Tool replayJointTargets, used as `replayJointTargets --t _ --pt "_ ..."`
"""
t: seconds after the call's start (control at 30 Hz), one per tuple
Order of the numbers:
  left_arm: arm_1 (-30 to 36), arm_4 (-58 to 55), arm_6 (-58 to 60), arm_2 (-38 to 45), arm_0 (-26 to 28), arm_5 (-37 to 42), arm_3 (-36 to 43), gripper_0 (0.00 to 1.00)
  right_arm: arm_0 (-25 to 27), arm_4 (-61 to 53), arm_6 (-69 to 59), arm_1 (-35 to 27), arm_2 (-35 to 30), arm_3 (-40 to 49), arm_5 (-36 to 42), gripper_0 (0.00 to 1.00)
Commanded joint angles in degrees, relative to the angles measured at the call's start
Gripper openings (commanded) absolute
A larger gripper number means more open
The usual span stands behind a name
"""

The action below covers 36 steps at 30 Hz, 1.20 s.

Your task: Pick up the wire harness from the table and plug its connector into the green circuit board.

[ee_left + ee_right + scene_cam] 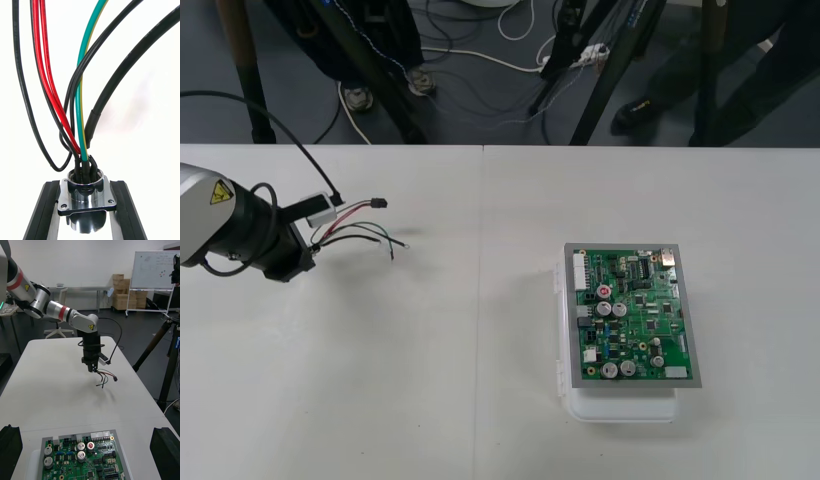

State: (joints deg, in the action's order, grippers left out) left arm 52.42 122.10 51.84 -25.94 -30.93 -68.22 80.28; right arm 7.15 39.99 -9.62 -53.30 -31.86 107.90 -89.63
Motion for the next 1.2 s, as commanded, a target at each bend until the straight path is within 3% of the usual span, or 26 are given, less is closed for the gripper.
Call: replayJointTargets --t 0.03,0.4,0.7,0.93,1.2 --pt "5.6 -5.5 -3.0 2.2 -1.8 2.2 5.6 0.00 -0.3 -0.3 1.9 -2.5 0.6 0.6 -0.4 1.00" --pt "9.6 -14.4 -3.8 9.1 -1.0 2.2 15.6 0.00 -0.3 -0.3 1.9 -2.5 0.6 0.6 -0.4 1.00" --pt "9.6 -13.5 -3.2 18.9 5.3 3.2 30.6 0.00 -0.3 -0.3 1.9 -2.5 0.6 0.6 -0.4 1.00" --pt "7.6 -13.5 -2.3 21.5 8.0 5.8 41.3 0.00 -0.3 -0.3 1.9 -2.5 0.6 0.6 -0.4 1.00" --pt "0.6 -12.4 -1.4 21.6 8.0 7.7 48.7 0.00 -0.3 -0.3 1.9 -2.5 0.6 0.6 -0.4 1.00"
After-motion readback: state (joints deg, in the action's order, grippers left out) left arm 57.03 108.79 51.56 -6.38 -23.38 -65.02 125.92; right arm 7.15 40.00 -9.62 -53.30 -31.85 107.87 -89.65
